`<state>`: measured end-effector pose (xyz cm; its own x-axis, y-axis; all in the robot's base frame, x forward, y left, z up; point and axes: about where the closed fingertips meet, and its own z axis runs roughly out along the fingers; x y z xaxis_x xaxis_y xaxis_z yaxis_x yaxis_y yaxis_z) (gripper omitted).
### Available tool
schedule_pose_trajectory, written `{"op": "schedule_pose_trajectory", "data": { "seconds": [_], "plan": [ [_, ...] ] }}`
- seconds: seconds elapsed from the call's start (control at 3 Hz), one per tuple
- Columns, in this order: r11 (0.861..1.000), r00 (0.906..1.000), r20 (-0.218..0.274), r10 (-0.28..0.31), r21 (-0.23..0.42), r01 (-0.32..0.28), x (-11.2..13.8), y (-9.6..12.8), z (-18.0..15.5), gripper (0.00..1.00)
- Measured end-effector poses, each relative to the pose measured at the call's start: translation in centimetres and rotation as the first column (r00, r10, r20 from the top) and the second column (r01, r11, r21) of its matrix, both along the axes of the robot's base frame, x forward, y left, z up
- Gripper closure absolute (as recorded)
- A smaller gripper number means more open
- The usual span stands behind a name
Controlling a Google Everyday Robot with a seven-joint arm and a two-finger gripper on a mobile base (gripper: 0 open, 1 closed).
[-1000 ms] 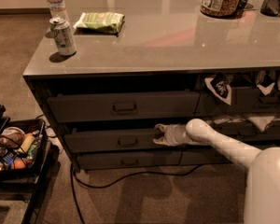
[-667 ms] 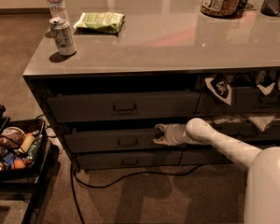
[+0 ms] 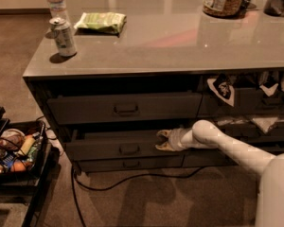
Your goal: Open middle drawer
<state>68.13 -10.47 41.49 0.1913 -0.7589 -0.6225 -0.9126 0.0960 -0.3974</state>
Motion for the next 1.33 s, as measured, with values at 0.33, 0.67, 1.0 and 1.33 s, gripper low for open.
{"op": "schedule_pose_trajectory", "data": {
  "seconds": [0.33, 0.67, 1.0, 1.33],
  "plan": [
    [0.999, 0.9961, -0.088, 0.002, 0.052, 0.002, -2.5, -0.1, 0.6, 1.00],
    [0.999, 0.9961, -0.088, 0.002, 0.052, 0.002, -2.5, -0.1, 0.6, 1.00],
    [0.996, 0.9832, -0.176, 0.048, 0.085, -0.033, -4.6, 0.5, 0.4, 1.00],
    [0.989, 0.9562, -0.280, 0.086, 0.140, -0.049, -6.4, 1.2, 0.5, 1.00]
  ]
}}
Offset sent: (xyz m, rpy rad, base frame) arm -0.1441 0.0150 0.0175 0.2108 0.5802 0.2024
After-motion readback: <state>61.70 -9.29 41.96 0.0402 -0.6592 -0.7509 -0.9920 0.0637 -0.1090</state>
